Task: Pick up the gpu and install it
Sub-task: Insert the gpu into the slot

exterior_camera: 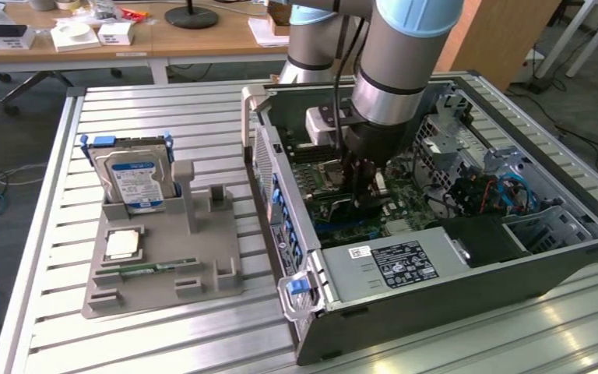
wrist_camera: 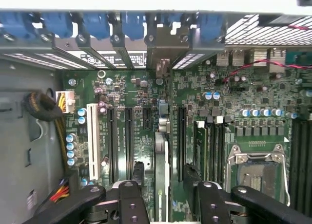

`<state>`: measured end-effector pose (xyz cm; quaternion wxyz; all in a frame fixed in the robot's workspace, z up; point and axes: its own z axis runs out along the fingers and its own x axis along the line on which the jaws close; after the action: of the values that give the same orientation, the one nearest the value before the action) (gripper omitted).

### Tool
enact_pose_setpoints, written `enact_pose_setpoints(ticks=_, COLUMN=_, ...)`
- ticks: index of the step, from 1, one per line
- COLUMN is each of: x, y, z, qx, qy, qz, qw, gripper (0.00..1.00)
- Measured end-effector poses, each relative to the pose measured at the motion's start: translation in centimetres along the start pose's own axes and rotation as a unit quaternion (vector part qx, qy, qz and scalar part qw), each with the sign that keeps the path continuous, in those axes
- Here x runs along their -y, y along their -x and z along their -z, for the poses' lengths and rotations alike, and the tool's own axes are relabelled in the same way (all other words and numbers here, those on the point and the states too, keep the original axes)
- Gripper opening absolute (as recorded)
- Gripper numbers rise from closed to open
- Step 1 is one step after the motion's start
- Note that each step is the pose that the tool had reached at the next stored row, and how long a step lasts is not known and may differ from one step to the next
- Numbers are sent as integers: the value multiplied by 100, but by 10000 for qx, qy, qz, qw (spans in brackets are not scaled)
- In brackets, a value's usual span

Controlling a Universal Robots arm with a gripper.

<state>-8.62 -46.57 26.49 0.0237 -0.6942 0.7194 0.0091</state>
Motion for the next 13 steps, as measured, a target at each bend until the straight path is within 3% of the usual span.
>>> enact_pose_setpoints(ticks=8, x=4, y=10, z=217, qx=0, qy=0, qz=0, qw=10000, gripper=45)
enact_pose_setpoints(ticks=13, x=5, y=12, z=253, qx=1, qy=0, qz=0, qw=10000, gripper=45)
